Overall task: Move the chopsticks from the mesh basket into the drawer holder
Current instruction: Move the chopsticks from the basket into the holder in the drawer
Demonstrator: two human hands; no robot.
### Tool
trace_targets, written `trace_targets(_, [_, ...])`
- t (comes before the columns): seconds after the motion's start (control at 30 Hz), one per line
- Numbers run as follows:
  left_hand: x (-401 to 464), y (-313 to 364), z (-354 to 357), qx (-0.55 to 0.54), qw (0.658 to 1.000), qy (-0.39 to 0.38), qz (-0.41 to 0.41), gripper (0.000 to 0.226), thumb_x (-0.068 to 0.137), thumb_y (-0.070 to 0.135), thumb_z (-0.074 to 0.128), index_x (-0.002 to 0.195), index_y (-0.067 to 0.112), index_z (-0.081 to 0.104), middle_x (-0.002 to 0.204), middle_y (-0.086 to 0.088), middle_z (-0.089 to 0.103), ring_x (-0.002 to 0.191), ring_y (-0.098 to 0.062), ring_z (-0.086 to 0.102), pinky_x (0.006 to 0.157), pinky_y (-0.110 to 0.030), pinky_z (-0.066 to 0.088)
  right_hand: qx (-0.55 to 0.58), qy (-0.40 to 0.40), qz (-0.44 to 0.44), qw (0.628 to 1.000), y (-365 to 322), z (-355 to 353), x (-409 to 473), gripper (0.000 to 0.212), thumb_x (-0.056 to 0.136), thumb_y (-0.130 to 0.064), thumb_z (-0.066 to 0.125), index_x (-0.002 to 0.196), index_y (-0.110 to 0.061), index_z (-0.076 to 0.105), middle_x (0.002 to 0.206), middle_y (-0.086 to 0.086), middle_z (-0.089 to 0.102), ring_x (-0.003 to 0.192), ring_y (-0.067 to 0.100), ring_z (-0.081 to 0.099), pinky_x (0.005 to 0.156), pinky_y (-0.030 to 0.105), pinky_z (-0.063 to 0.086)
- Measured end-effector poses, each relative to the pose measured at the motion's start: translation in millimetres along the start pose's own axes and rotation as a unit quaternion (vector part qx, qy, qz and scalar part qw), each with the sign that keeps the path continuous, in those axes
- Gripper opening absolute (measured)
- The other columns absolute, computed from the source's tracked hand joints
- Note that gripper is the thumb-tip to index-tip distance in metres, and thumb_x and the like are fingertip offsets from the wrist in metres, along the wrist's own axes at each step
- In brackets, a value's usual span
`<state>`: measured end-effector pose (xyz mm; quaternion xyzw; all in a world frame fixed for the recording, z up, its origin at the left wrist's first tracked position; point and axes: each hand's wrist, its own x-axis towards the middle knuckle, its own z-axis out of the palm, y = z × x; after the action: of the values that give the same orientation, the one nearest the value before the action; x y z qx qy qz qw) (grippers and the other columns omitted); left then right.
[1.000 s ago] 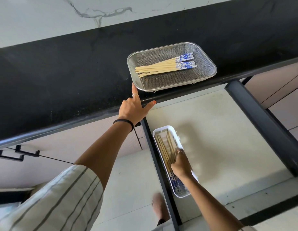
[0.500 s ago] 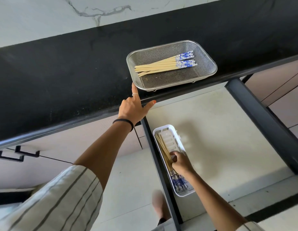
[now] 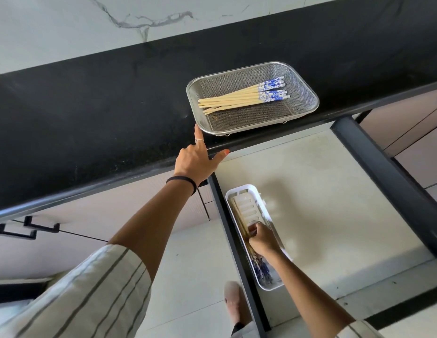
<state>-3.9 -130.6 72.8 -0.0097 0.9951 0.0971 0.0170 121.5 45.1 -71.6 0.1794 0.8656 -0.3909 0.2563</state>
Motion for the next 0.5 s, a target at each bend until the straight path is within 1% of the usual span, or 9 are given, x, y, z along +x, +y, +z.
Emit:
trace_targets(0.1, [1.6, -0.8, -0.4, 0.001, 1.000, 0.004, 0.002, 0.098, 0.089, 0.066, 0.039, 0.151, 0.002, -0.002, 0.088, -0.007, 0.070, 0.066, -0.018, 0.062, 0.065, -0.031, 0.052, -0.008, 0.034, -0.011, 0.999, -1.3, 0.8, -0.7, 0.027, 0.081, 0.005, 0.046, 0.099, -0.006, 0.064, 0.100, 0.010, 0.070, 0.095, 0.025, 0.064, 0.086, 0.036, 0.054])
trace_targets(0.17, [1.6, -0.5, -0.8, 0.003, 1.000, 0.006, 0.003, 0.098, 0.089, 0.067, 0.039, 0.151, 0.002, -0.002, 0.085, -0.007, 0.069, 0.062, -0.016, 0.059, 0.062, -0.029, 0.049, -0.022, 0.063, -0.023, 0.998, -0.6, 0.5, -1.6, 0.027, 0.082, 0.003, 0.046, 0.098, -0.007, 0.064, 0.099, 0.009, 0.069, 0.093, 0.027, 0.065, 0.083, 0.036, 0.055])
trace_targets(0.2, [1.6, -0.2, -0.7, 0.001, 1.000, 0.005, 0.002, 0.098, 0.088, 0.067, 0.039, 0.151, 0.002, -0.002, 0.088, -0.008, 0.069, 0.063, -0.016, 0.060, 0.062, -0.029, 0.049, -0.030, 0.072, -0.032, 0.996, 0.1, 0.6, -2.1, 0.027, 0.083, 0.003, 0.046, 0.100, -0.007, 0.064, 0.100, 0.009, 0.069, 0.094, 0.027, 0.065, 0.083, 0.035, 0.054])
trace_targets(0.3, [2.4, -0.3, 0.4, -0.007, 1.000, 0.002, -0.001, 0.097, 0.089, 0.066, 0.040, 0.151, 0.004, -0.002, 0.107, -0.010, 0.069, 0.076, -0.019, 0.067, 0.064, -0.026, 0.048, -0.026, 0.061, -0.062, 0.996, 0.7, 1.5, -2.7, 0.032, 0.086, 0.004, 0.045, 0.110, -0.006, 0.064, 0.106, 0.011, 0.069, 0.101, 0.027, 0.064, 0.091, 0.036, 0.052])
trace_targets(0.33, [2.7, -0.3, 0.2, -0.007, 1.000, 0.002, -0.002, 0.097, 0.089, 0.065, 0.040, 0.151, 0.004, -0.002, 0.106, -0.009, 0.069, 0.075, -0.019, 0.067, 0.063, -0.026, 0.047, -0.019, 0.058, -0.067, 0.996, 0.7, 1.3, -3.0, 0.033, 0.086, 0.004, 0.045, 0.112, -0.005, 0.063, 0.108, 0.012, 0.069, 0.103, 0.027, 0.063, 0.093, 0.037, 0.051])
trace_targets(0.37, [3.0, -0.6, -0.2, -0.007, 1.000, 0.003, -0.003, 0.097, 0.089, 0.066, 0.040, 0.151, 0.004, -0.002, 0.101, -0.009, 0.069, 0.071, -0.017, 0.065, 0.062, -0.025, 0.047, -0.013, 0.059, -0.069, 0.996, 1.1, 0.6, -3.6, 0.033, 0.087, 0.005, 0.045, 0.113, -0.004, 0.063, 0.109, 0.013, 0.068, 0.104, 0.027, 0.063, 0.095, 0.037, 0.050])
trace_targets(0.43, [2.8, -1.1, -0.1, -0.011, 1.000, 0.007, -0.007, 0.097, 0.089, 0.066, 0.040, 0.151, 0.004, -0.002, 0.091, -0.006, 0.069, 0.066, -0.016, 0.061, 0.061, -0.027, 0.048, -0.011, 0.070, -0.075, 0.995, 2.6, -0.8, -5.6, 0.034, 0.086, 0.005, 0.046, 0.114, -0.003, 0.063, 0.112, 0.012, 0.068, 0.107, 0.026, 0.062, 0.098, 0.033, 0.048])
trace_targets(0.5, [2.0, -0.9, 1.7, -0.016, 1.000, 0.011, -0.011, 0.097, 0.089, 0.065, 0.041, 0.151, 0.004, -0.001, 0.088, -0.005, 0.067, 0.067, -0.017, 0.061, 0.063, -0.030, 0.048, -0.025, 0.057, -0.081, 0.995, 6.4, -2.1, -7.3, 0.034, 0.087, 0.005, 0.046, 0.116, -0.002, 0.063, 0.116, 0.013, 0.066, 0.111, 0.025, 0.060, 0.100, 0.030, 0.046])
